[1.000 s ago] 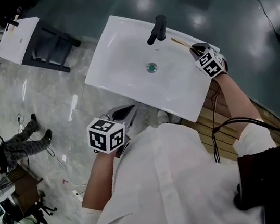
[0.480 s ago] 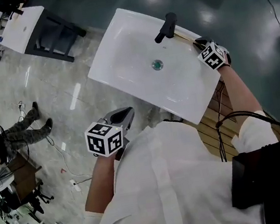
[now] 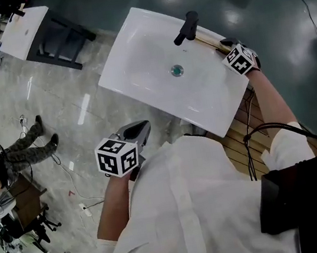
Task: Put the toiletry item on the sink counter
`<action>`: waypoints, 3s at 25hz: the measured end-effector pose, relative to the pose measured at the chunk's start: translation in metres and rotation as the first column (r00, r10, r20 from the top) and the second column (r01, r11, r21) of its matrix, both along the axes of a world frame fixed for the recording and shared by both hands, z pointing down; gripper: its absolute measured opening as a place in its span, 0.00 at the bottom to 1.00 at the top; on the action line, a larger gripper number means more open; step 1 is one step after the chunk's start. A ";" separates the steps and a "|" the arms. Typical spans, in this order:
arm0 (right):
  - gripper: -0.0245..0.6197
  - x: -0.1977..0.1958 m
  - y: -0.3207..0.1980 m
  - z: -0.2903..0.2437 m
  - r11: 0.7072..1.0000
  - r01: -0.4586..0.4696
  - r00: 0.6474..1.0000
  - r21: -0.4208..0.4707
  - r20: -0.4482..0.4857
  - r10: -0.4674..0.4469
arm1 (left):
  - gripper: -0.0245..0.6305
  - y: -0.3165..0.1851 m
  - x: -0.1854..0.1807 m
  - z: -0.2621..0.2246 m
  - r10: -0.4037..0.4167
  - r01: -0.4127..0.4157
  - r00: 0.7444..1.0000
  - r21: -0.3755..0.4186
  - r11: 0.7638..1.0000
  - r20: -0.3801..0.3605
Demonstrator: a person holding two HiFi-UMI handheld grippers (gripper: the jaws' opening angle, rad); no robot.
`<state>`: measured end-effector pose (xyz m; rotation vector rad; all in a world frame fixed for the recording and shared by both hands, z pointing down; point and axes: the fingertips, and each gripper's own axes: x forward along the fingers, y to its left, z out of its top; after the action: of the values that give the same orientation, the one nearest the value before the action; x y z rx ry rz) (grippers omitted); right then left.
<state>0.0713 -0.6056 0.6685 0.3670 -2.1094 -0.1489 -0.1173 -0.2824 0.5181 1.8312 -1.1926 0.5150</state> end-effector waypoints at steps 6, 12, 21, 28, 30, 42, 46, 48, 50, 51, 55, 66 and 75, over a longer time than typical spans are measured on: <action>0.25 0.000 0.009 -0.014 1.000 -0.015 1.000 0.020 -0.005 0.015 | 0.05 0.009 -0.006 -0.003 0.010 -0.010 1.000 0.014 1.000 -0.007; 0.25 0.000 0.036 -0.040 0.996 -0.067 0.998 0.055 0.005 0.066 | 0.05 0.030 -0.012 -0.010 0.033 -0.032 0.999 0.039 0.999 -0.027; 0.09 -0.015 0.123 -0.073 0.984 -0.161 0.985 0.074 0.082 0.155 | 0.05 0.068 -0.018 -0.012 0.108 -0.105 0.994 0.093 0.990 -0.027; 0.05 -0.037 0.221 -0.095 0.951 -0.288 0.923 -0.108 0.234 0.306 | 0.05 0.113 -0.026 -0.017 0.155 -0.147 0.987 0.132 0.980 -0.046; 0.05 -0.044 0.251 -0.100 0.947 -0.291 0.915 -0.140 0.249 0.318 | 0.05 0.123 -0.025 -0.019 0.177 -0.169 0.983 0.144 0.975 -0.046; 0.05 -0.095 0.415 -0.132 0.928 -0.275 0.880 -0.250 0.323 0.348 | 0.05 0.196 -0.033 -0.023 0.277 -0.270 0.961 0.194 0.943 -0.011; 0.05 -0.111 0.460 -0.142 0.930 -0.260 0.876 -0.260 0.341 0.340 | 0.05 0.223 -0.034 -0.019 0.303 -0.295 0.953 0.191 0.936 -0.018; 0.05 -0.118 0.483 -0.143 0.935 -0.244 0.884 -0.257 0.337 0.324 | 0.05 0.238 -0.033 -0.017 0.318 -0.309 0.948 0.189 0.932 -0.023; 0.05 -0.126 0.505 -0.141 0.938 -0.232 0.889 -0.259 0.336 0.312 | 0.05 0.251 -0.034 -0.014 0.331 -0.321 0.943 0.185 0.929 -0.024; 0.05 -0.130 0.515 -0.140 0.939 -0.226 0.890 -0.260 0.336 0.308 | 0.05 0.256 -0.036 -0.012 0.334 -0.324 0.942 0.183 0.928 -0.024; 0.05 -0.141 0.553 -0.137 0.946 -0.193 0.902 -0.262 0.332 0.276 | 0.05 0.275 -0.037 -0.009 0.334 -0.324 0.942 0.183 0.928 -0.026; 0.05 -0.150 0.595 -0.143 0.954 -0.145 0.908 -0.261 0.348 0.233 | 0.05 0.304 -0.033 -0.011 0.320 -0.309 0.947 0.195 0.931 -0.029; 0.05 -0.162 0.597 -0.150 0.963 -0.104 0.912 -0.250 0.363 0.192 | 0.05 0.306 -0.036 -0.013 0.308 -0.298 0.951 0.195 0.934 -0.020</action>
<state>-0.0911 -0.0090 0.5188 0.4468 -2.4431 0.2751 -0.1535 0.0236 0.5055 2.1976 -0.9548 0.5377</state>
